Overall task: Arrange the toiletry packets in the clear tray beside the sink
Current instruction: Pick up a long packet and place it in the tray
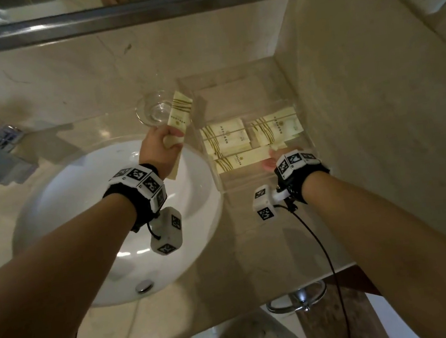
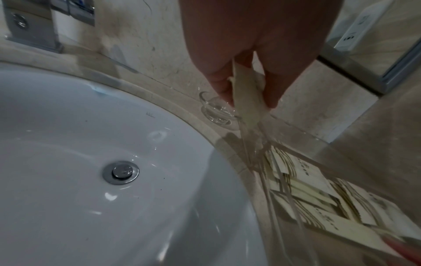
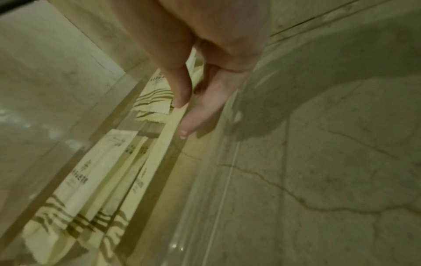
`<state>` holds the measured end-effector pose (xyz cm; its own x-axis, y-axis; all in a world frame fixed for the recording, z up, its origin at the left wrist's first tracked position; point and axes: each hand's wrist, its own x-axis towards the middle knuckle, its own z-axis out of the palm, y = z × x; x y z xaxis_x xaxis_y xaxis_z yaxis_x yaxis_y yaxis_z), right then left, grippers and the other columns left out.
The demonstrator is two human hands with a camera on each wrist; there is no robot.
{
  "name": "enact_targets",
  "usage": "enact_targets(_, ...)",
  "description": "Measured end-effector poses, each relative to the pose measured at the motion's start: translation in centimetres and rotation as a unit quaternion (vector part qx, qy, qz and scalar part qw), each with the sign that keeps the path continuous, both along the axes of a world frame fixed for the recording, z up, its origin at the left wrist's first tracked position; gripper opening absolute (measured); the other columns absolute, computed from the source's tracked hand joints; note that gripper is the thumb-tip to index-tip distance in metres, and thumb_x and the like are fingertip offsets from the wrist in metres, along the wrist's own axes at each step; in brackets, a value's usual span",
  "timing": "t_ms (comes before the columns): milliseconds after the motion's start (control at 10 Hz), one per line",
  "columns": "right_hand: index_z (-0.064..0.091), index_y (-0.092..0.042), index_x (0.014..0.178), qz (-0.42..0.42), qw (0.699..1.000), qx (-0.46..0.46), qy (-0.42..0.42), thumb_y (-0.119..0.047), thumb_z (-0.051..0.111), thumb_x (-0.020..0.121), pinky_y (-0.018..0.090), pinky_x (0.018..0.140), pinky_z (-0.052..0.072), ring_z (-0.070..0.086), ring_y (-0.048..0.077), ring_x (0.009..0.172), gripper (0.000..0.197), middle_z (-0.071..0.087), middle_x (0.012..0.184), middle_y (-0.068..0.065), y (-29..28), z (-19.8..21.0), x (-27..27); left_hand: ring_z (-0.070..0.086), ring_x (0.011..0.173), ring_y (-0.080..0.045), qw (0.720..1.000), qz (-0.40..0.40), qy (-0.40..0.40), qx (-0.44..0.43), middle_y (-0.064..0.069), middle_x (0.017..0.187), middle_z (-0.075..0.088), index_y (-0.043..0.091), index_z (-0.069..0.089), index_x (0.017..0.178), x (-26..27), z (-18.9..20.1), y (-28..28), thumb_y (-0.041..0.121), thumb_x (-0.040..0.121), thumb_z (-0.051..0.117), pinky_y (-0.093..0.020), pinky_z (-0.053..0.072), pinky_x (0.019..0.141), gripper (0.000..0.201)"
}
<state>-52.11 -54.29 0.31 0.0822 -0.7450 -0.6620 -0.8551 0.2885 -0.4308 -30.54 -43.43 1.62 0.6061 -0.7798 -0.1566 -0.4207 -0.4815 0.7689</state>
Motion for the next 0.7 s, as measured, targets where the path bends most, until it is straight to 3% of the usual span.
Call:
enact_targets(100, 0.029, -0.006, 0.142, -0.193, 0.948, 0.098, -0.234, -0.02, 0.045, 0.098, 0.022, 0.07, 0.056, 0.051, 0.026, 0.123, 0.049, 0.039, 0.145, 0.014, -1.8, -1.9, -0.2, 0.061, 0.1, -0.033, 0.999, 0.004, 0.045, -0.009, -0.006, 0.116, 0.057, 0.022, 0.06, 0.098, -0.1, 0.5, -0.1, 0.01, 0.08, 0.061, -0.042, 0.054, 0.082, 0.022)
enact_targets(200, 0.042, -0.006, 0.132, -0.208, 0.95, 0.091, -0.213, -0.032, 0.045, 0.097, 0.019, 0.051, 0.053, 0.064, 0.018, 0.073, 0.043, 0.069, 0.1, 0.014, -1.9, -2.2, 0.4, 0.063, 0.097, -0.032, 0.997, -0.006, 0.074, -0.016, -0.002, 0.106, 0.057, 0.025, 0.059, 0.102, -0.3, 1.0, -0.3, 0.01, 0.08, 0.062, -0.048, 0.055, 0.08, 0.028)
enact_targets(300, 0.057, -0.006, 0.102, -0.162, 0.97, 0.035, -0.178, -0.044, 0.051, 0.092, 0.02, 0.042, 0.05, 0.058, 0.012, 0.042, 0.039, 0.066, 0.055, 0.006, -1.3, -0.8, 1.5, 0.063, 0.096, -0.03, 0.995, -0.028, 0.093, -0.029, -0.003, 0.103, 0.058, 0.028, 0.057, 0.106, -0.8, 1.3, -0.6, 0.009, 0.078, 0.064, -0.045, 0.056, 0.077, 0.034)
enact_targets(400, 0.058, -0.007, 0.087, -0.117, 0.964, 0.022, -0.239, -0.043, 0.053, 0.091, 0.022, 0.053, 0.052, 0.057, 0.012, 0.054, 0.037, 0.063, 0.068, 0.005, -0.5, 0.8, 2.5, 0.059, 0.086, -0.019, 0.992, -0.054, 0.109, -0.028, 0.0, 0.094, 0.058, 0.023, 0.055, 0.115, -1.4, 1.4, -1.1, 0.008, 0.079, 0.065, -0.029, 0.051, 0.063, 0.04)
enact_targets(500, 0.057, -0.006, 0.098, -0.128, 0.941, 0.024, -0.312, -0.038, 0.057, 0.09, 0.023, 0.063, 0.055, 0.059, 0.013, 0.063, 0.033, 0.062, 0.075, 0.004, -0.3, 2.0, 3.0, 0.057, 0.073, -0.011, 0.985, -0.082, 0.151, -0.027, 0.0, 0.083, 0.058, 0.021, 0.055, 0.118, -2.2, 1.8, -1.4, 0.005, 0.078, 0.068, -0.022, 0.048, 0.059, 0.044)
enact_targets(600, 0.056, -0.008, 0.089, -0.147, 0.921, 0.042, -0.359, -0.028, 0.061, 0.09, 0.026, 0.07, 0.055, 0.061, 0.015, 0.07, 0.021, 0.062, 0.079, 0.004, -0.4, 2.4, 3.1, 0.055, 0.071, -0.01, 0.977, -0.103, 0.183, -0.026, -0.006, 0.083, 0.057, 0.016, 0.057, 0.119, -2.8, 1.9, -1.4, 0.004, 0.077, 0.069, -0.018, 0.048, 0.061, 0.045)
enact_targets(700, 0.052, -0.01, 0.081, -0.156, 0.907, 0.056, -0.388, -0.014, 0.062, 0.089, 0.023, 0.062, 0.053, 0.06, 0.013, 0.066, 0.013, 0.06, 0.076, 0.003, -0.2, 2.5, 2.8, 0.054, 0.076, -0.014, 0.974, -0.122, 0.19, -0.016, -0.005, 0.085, 0.056, 0.014, 0.056, 0.122, -3.2, 1.9, -1.4, 0.004, 0.078, 0.069, -0.006, 0.045, 0.061, 0.047)
